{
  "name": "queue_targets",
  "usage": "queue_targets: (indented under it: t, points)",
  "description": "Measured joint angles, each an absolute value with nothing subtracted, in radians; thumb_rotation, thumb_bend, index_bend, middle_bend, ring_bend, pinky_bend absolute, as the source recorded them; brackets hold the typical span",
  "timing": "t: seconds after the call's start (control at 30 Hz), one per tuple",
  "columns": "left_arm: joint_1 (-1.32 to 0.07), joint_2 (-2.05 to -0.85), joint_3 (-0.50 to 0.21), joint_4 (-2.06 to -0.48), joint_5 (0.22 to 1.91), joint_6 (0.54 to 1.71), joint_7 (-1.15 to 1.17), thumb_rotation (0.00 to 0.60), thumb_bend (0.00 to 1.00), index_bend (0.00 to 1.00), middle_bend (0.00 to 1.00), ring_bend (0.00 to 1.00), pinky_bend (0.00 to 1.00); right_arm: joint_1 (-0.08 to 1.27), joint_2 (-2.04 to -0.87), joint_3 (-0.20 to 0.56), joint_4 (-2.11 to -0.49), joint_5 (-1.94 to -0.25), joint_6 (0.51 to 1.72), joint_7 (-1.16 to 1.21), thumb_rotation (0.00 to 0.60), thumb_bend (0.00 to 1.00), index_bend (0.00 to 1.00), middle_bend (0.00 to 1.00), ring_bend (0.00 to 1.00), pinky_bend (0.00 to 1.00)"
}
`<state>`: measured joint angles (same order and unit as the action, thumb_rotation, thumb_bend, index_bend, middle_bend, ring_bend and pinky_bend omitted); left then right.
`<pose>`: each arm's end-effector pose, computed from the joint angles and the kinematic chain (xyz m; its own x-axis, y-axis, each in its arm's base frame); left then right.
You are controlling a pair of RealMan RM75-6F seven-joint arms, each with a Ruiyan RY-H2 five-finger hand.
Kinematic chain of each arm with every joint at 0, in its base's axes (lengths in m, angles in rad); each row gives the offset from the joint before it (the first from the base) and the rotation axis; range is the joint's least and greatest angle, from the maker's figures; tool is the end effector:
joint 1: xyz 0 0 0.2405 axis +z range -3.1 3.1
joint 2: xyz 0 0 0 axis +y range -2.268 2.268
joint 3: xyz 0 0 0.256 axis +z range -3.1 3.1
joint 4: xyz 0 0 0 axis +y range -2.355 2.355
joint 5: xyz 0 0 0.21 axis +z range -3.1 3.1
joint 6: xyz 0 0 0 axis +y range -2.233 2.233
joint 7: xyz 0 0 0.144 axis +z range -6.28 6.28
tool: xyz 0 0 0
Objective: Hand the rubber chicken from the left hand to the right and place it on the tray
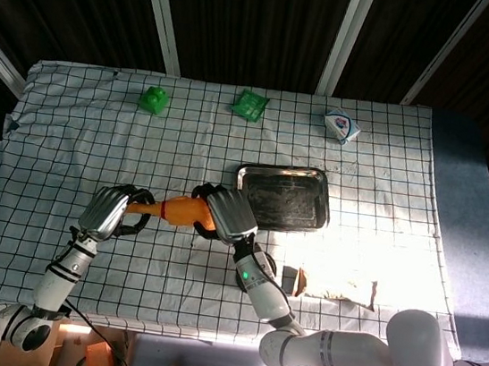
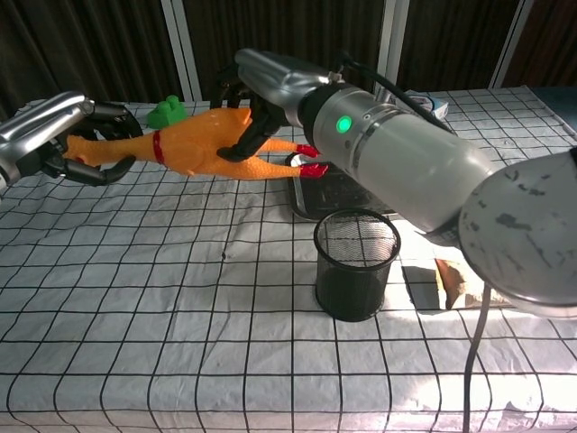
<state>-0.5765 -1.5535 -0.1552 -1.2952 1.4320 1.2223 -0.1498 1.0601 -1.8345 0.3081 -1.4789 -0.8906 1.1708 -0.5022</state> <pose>-0.1992 0.3325 0.0259 0.1585 0.0920 0.9831 0.9266 -0.3578 -0.1159 0.0095 -0.3437 -0.0608 0.2556 -0.1616 0.9532 -0.8766 -0.4545 0.1580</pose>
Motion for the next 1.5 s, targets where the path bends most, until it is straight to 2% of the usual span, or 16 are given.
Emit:
queue_targets:
  t: [0.03, 0.07, 0.1, 0.17, 0.2, 0.33, 0.73, 0.77, 0.83, 0.9, 0.97, 1.03, 1.33, 1.43, 1.47, 1.5]
  points:
    - [-0.576, -1.552, -0.156, -1.296, 1.432, 1.223, -0.147, 0.600, 0.75, 0.67, 0.75, 0.46, 0.59, 1.057, -1.829, 0.307, -1.484, -0.887, 1.159, -0.496, 0.600, 0.41, 0.62, 0.62, 0.54, 0.70]
    - [-0.576, -1.551, -0.157, -1.298, 1.431, 1.224, -0.145, 0.600, 0.75, 0.67, 0.75, 0.46, 0.59, 1.055, -1.822, 0.306, -1.492, -0.882, 1.145, -0.493, 0.600, 0.35, 0.33, 0.39, 0.30, 0.46]
    - [-0.575, -1.550, -0.158, -1.299, 1.429, 1.224, -0.144, 0.600, 0.75, 0.67, 0.75, 0.46, 0.59, 1.054, -1.812, 0.305, -1.500, -0.873, 1.124, -0.491, 0.600, 0.30, 0.12, 0.18, 0.12, 0.24]
    - [-0.574, -1.547, -0.160, -1.302, 1.425, 1.223, -0.141, 0.600, 0.75, 0.67, 0.75, 0.46, 0.59, 1.053, -1.778, 0.303, -1.525, -0.846, 1.061, -0.487, 0.600, 0.24, 0.00, 0.01, 0.00, 0.04]
    - [-0.574, -1.546, -0.161, -1.304, 1.423, 1.222, -0.139, 0.600, 0.75, 0.67, 0.75, 0.46, 0.59, 1.054, -1.759, 0.303, -1.537, -0.835, 1.031, -0.485, 0.600, 0.22, 0.00, 0.00, 0.00, 0.00]
    - [-0.571, -1.542, -0.160, -1.306, 1.418, 1.217, -0.130, 0.600, 0.75, 0.67, 0.75, 0.46, 0.59, 1.048, -1.695, 0.305, -1.567, -0.836, 0.951, -0.457, 0.600, 0.18, 0.00, 0.00, 0.00, 0.00]
    - [-0.563, -1.525, -0.165, -1.346, 1.413, 1.218, -0.139, 0.600, 0.75, 0.67, 0.75, 0.46, 0.59, 1.038, -1.719, 0.299, -1.563, -0.888, 0.970, -0.407, 0.600, 0.16, 0.01, 0.02, 0.00, 0.00]
    - [-0.564, -1.526, -0.165, -1.348, 1.415, 1.219, -0.139, 0.600, 0.75, 0.67, 0.75, 0.46, 0.59, 1.040, -1.726, 0.299, -1.558, -0.879, 0.969, -0.410, 0.600, 0.16, 0.06, 0.08, 0.01, 0.02]
    - [-0.564, -1.528, -0.165, -1.349, 1.416, 1.219, -0.139, 0.600, 0.75, 0.67, 0.75, 0.46, 0.59, 1.043, -1.748, 0.301, -1.542, -0.872, 0.980, -0.416, 0.600, 0.17, 0.28, 0.26, 0.14, 0.14]
    - [-0.564, -1.528, -0.163, -1.349, 1.418, 1.219, -0.139, 0.600, 0.75, 0.67, 0.75, 0.46, 0.59, 1.044, -1.769, 0.303, -1.526, -0.887, 0.999, -0.415, 0.600, 0.21, 0.62, 0.53, 0.44, 0.44]
    - [-0.563, -1.527, -0.162, -1.349, 1.419, 1.218, -0.140, 0.600, 0.75, 0.67, 0.75, 0.46, 0.59, 1.044, -1.793, 0.305, -1.505, -0.918, 1.022, -0.410, 0.600, 0.35, 0.90, 0.76, 0.67, 0.71]
    - [-0.562, -1.525, -0.162, -1.350, 1.419, 1.217, -0.144, 0.600, 0.75, 0.67, 0.75, 0.46, 0.59, 1.042, -1.812, 0.307, -1.484, -0.954, 1.050, -0.403, 0.600, 0.44, 0.99, 0.85, 0.74, 0.79]
    - [-0.559, -1.525, -0.163, -1.348, 1.416, 1.217, -0.144, 0.600, 0.74, 0.67, 0.76, 0.48, 0.56, 1.024, -1.849, 0.311, -1.431, -1.033, 1.100, -0.396, 0.600, 0.48, 1.00, 0.91, 0.77, 0.82]
    - [-0.559, -1.528, -0.164, -1.345, 1.416, 1.219, -0.142, 0.600, 0.74, 0.67, 0.76, 0.49, 0.52, 1.020, -1.844, 0.311, -1.435, -1.025, 1.094, -0.415, 0.600, 0.48, 0.99, 0.91, 0.74, 0.77]
    - [-0.559, -1.528, -0.165, -1.344, 1.416, 1.218, -0.143, 0.600, 0.74, 0.67, 0.77, 0.49, 0.50, 1.019, -1.843, 0.311, -1.438, -1.020, 1.091, -0.420, 0.600, 0.45, 0.92, 0.87, 0.67, 0.70]
    - [-0.560, -1.529, -0.165, -1.343, 1.416, 1.218, -0.142, 0.600, 0.74, 0.67, 0.77, 0.49, 0.48, 1.017, -1.840, 0.312, -1.443, -1.014, 1.087, -0.422, 0.600, 0.41, 0.75, 0.78, 0.57, 0.61]
